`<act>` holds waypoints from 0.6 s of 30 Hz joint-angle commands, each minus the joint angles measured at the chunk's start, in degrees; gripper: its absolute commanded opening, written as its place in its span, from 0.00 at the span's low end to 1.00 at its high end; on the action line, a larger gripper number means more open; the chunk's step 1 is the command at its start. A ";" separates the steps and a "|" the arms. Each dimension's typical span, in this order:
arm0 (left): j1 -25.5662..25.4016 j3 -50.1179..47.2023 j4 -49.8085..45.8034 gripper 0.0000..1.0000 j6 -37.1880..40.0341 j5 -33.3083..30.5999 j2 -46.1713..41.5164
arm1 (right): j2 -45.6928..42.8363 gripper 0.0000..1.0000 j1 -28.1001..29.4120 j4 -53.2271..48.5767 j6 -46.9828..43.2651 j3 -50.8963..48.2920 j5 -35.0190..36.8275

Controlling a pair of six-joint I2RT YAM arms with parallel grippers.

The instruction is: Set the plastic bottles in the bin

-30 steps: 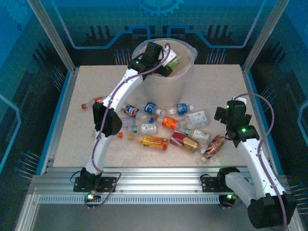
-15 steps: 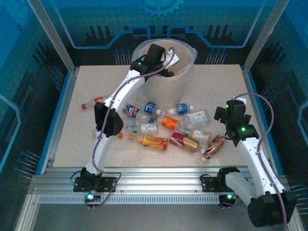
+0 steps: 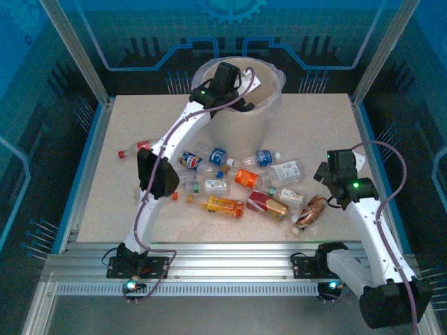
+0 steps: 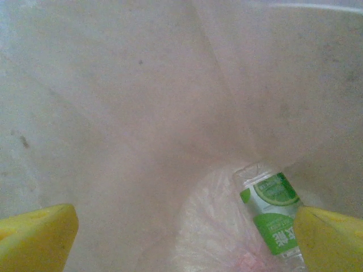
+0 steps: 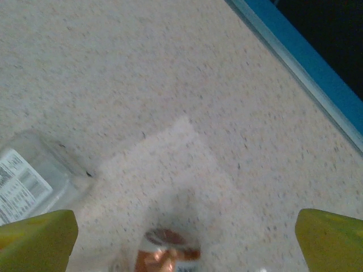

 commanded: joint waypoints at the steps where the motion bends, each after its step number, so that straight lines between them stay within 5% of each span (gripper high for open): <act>1: -0.95 0.62 1.75 0.99 -0.72 -2.23 -4.11 | -2.51 1.00 0.51 -9.00 5.90 0.48 -1.50; 12: -1.04 -4.84 4.44 0.99 -8.02 -6.55 -11.99 | -10.26 0.94 0.47 -14.46 11.32 -5.62 -9.64; 18: -1.00 -18.23 10.37 0.99 -15.37 -8.22 -22.75 | -9.96 0.91 0.59 -13.07 12.52 -8.19 -14.88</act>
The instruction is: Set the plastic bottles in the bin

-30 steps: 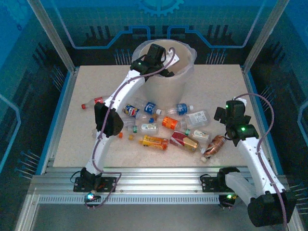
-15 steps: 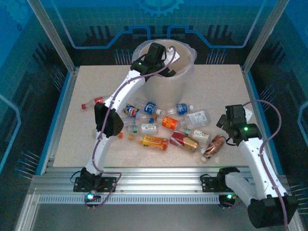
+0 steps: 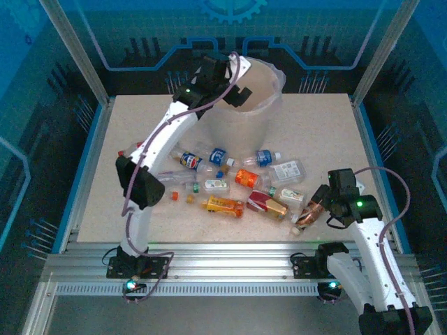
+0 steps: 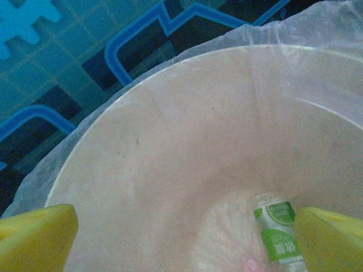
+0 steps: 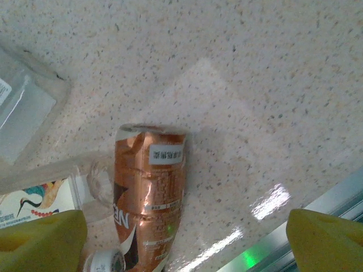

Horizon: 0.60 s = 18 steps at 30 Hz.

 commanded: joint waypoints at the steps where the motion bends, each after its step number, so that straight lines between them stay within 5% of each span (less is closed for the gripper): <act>1: -0.42 -8.03 6.18 0.99 -6.40 -1.73 -8.18 | 0.20 0.91 0.56 -0.20 2.41 -2.61 -4.03; 11: -0.48 -41.36 24.32 0.99 -19.58 -1.46 -31.38 | 0.94 0.85 0.60 7.29 5.60 -10.08 -9.41; 18: -0.50 -56.36 34.78 0.99 -27.30 0.11 -39.71 | 1.05 0.84 0.59 10.77 5.82 -11.69 -9.05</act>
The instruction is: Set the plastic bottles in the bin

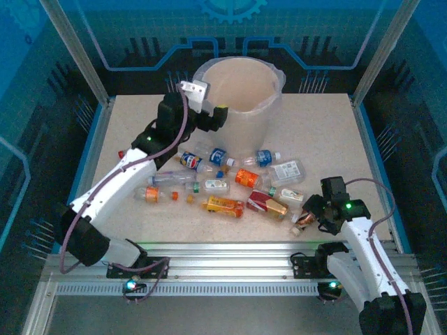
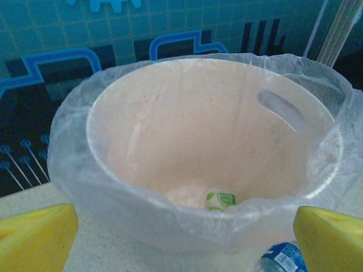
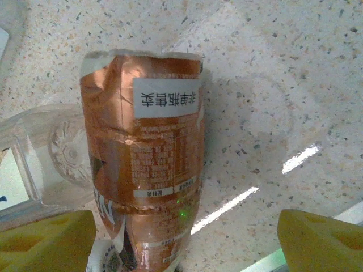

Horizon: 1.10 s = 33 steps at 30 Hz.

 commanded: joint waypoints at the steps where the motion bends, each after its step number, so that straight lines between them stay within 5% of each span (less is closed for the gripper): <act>1: -0.47 -3.61 7.62 0.99 -5.74 0.86 -2.49 | -0.31 0.85 0.57 2.81 1.11 -0.55 0.24; 22: -0.49 -6.20 4.87 0.99 -5.84 3.93 -2.56 | 11.51 0.78 -2.63 17.42 1.31 -4.20 2.25; 33: -0.51 -6.38 4.33 0.99 -5.56 2.96 -2.46 | 12.04 0.52 -5.18 20.18 0.45 -3.85 2.60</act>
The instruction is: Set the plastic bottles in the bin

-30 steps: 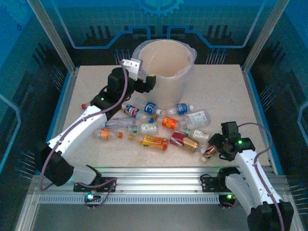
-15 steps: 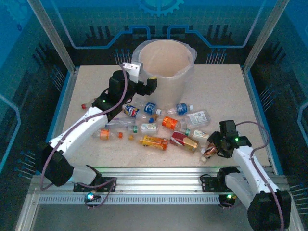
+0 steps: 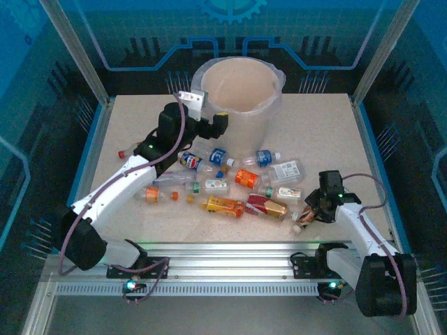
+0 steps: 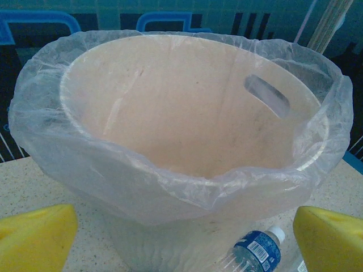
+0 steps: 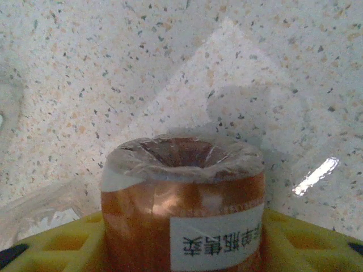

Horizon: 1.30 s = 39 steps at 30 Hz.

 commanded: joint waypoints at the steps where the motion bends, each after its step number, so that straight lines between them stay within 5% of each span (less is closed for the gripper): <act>1: -0.52 -0.82 0.69 0.99 -0.21 0.03 -1.39 | -2.12 0.50 -1.42 -0.22 -0.38 0.20 1.65; 11: -0.46 -1.25 2.28 0.99 -3.37 1.83 -1.83 | -9.91 0.41 -2.79 -7.62 -5.34 7.41 4.43; 18: -0.50 -1.02 3.05 0.99 -5.60 7.76 -1.84 | -12.63 0.36 -2.80 -9.07 -9.60 16.58 -0.54; 29: -0.68 -0.33 7.50 0.99 -9.83 30.05 0.71 | -8.04 0.35 0.17 3.14 -8.80 29.30 -14.62; 39: -10.21 6.29 6.55 0.99 -4.80 39.02 8.62 | -0.29 0.35 11.12 11.35 -7.91 36.96 -12.17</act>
